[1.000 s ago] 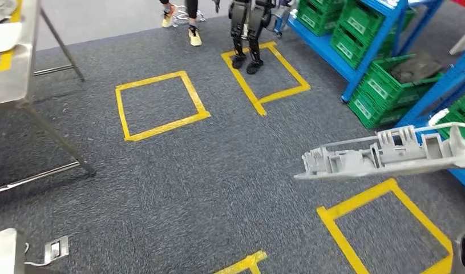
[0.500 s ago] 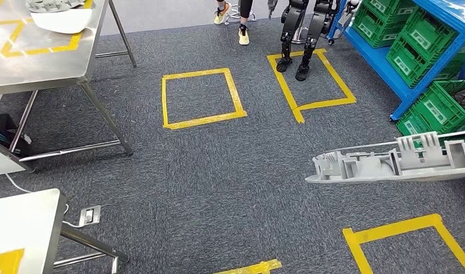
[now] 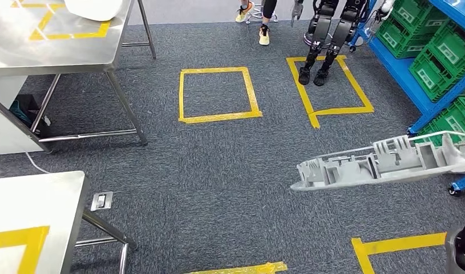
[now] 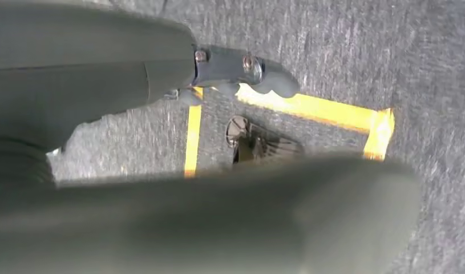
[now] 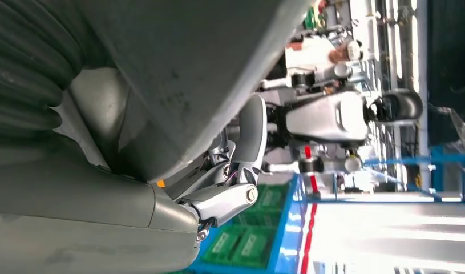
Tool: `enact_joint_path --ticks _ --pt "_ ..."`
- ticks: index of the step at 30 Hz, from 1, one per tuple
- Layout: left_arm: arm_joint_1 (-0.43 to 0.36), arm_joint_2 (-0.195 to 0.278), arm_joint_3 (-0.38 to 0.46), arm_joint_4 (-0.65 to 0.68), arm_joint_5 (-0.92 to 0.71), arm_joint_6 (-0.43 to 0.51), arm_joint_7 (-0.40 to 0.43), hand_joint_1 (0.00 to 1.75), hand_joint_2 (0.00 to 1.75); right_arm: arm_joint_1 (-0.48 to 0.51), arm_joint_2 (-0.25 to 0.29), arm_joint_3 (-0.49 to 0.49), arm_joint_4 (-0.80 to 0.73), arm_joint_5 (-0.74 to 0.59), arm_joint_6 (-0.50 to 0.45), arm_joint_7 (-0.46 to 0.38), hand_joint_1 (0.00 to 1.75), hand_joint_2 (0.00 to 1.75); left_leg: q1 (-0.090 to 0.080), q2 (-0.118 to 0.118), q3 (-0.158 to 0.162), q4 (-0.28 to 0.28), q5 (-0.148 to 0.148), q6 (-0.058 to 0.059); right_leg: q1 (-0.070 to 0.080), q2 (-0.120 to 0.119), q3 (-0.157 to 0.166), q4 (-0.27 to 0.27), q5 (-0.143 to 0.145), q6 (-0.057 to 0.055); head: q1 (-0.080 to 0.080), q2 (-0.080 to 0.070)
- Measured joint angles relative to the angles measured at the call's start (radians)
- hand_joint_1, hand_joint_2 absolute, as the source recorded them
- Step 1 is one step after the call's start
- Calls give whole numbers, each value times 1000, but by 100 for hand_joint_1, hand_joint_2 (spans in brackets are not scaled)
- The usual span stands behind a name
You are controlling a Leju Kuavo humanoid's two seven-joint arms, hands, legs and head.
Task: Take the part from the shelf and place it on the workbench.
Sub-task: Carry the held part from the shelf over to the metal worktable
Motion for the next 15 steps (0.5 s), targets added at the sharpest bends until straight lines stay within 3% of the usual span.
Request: enact_joint_path --ticks 3,4,5,6,8,10,15 --pt "-2 0 0 0 1 1 2 0 0 6 0 8 6 -3 0 -4 175 175 -1 -14 -3 0 4 8 -2 39 -88 188 -84 7 18 0" --pt "-2 0 0 0 1 1 3 0 0 9 0 10 9 -4 -1 -4 175 175 -2 -19 -4 0 4 9 -2 41 -113 238 -96 7 22 0" --pt "-1 0 0 0 1 1 6 0 0 12 0 12 12 -5 -2 -4 175 175 -4 -25 -4 2 4 9 -1 42 -122 253 -89 6 25 0" --pt "-1 -1 0 0 1 1 10 0 0 14 0 15 15 -5 -3 -5 175 175 -4 -30 -4 3 4 9 -1 42 -111 225 -65 3 28 0" --pt "-1 -3 0 0 -2 1 18 0 0 15 0 17 17 -7 -7 -7 175 175 -5 -38 -5 6 4 8 2 46 -48 86 2 -7 34 0" --pt "-1 -6 0 0 -10 0 17 0 0 17 -2 17 17 -8 -12 -8 175 175 -8 -44 -10 10 4 4 7 50 4 -22 31 -16 37 0" --pt "3 -8 -3 0 -40 -8 -15 0 0 37 -9 11 9 -9 -28 3 175 175 -9 -43 -16 9 9 4 10 51 14 -45 37 -14 29 0"
